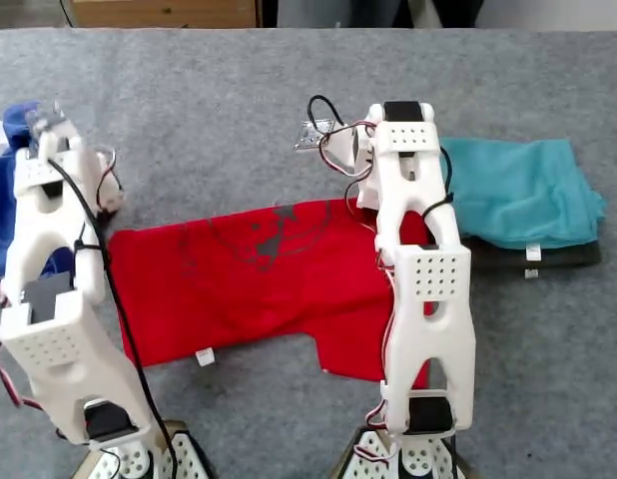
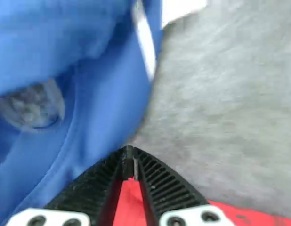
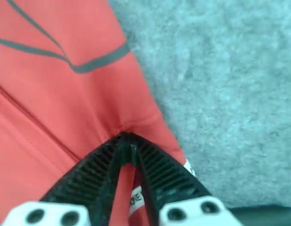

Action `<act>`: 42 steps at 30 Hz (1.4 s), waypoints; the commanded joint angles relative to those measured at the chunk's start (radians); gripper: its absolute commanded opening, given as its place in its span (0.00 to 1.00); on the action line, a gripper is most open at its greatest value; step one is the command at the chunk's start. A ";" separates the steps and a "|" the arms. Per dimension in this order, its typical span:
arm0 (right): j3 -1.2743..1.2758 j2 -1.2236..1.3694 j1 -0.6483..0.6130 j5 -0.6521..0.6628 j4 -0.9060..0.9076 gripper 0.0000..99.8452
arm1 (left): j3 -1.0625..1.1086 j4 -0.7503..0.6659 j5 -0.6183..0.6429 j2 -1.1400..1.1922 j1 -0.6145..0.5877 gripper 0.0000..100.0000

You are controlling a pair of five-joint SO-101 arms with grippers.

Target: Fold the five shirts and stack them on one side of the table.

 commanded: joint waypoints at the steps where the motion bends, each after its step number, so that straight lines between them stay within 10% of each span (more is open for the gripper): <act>1: 0.001 0.013 -0.012 0.008 -0.005 0.01 | -0.108 0.069 -0.048 -0.101 0.045 0.03; 42: 0.001 0.013 -0.012 0.008 -0.006 0.01 | -0.093 0.083 -0.140 0.149 -0.104 0.03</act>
